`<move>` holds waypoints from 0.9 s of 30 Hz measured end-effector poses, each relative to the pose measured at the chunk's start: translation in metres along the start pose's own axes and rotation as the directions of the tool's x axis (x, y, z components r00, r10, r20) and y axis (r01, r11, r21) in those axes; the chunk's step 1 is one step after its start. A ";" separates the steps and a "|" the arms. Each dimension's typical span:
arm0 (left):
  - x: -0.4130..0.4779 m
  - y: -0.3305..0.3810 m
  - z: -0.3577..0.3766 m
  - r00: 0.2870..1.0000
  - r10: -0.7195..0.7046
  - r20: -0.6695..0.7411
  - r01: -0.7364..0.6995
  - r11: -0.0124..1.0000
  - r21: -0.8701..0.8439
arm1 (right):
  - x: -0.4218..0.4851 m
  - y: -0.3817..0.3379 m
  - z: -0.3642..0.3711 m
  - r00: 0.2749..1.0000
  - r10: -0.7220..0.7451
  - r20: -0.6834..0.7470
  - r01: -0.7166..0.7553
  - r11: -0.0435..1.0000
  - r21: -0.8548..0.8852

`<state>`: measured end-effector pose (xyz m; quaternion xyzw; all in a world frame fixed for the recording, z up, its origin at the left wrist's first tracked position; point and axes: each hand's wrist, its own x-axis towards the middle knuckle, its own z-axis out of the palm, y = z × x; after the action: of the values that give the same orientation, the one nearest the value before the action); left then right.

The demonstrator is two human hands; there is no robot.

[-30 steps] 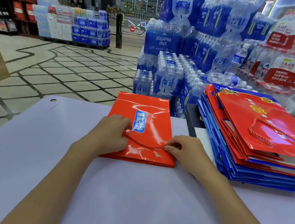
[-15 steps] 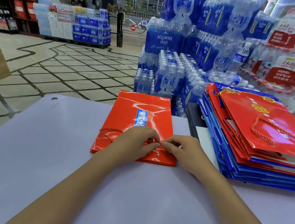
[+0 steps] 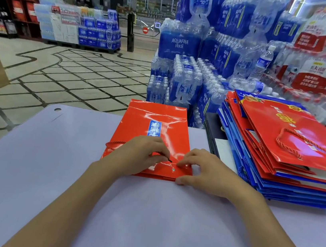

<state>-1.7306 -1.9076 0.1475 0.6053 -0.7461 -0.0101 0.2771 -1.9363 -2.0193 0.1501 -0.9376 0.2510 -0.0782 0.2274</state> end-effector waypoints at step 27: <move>0.010 0.015 0.014 0.981 -0.034 0.189 0.045 0.998 -0.051 | -0.007 -0.007 -0.006 0.992 -0.060 -0.114 0.048 0.993 -0.106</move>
<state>-1.7515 -1.9166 0.1451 0.6085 -0.7562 -0.0934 0.2216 -1.9408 -2.0126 0.1587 -0.9484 0.2421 -0.1261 0.1614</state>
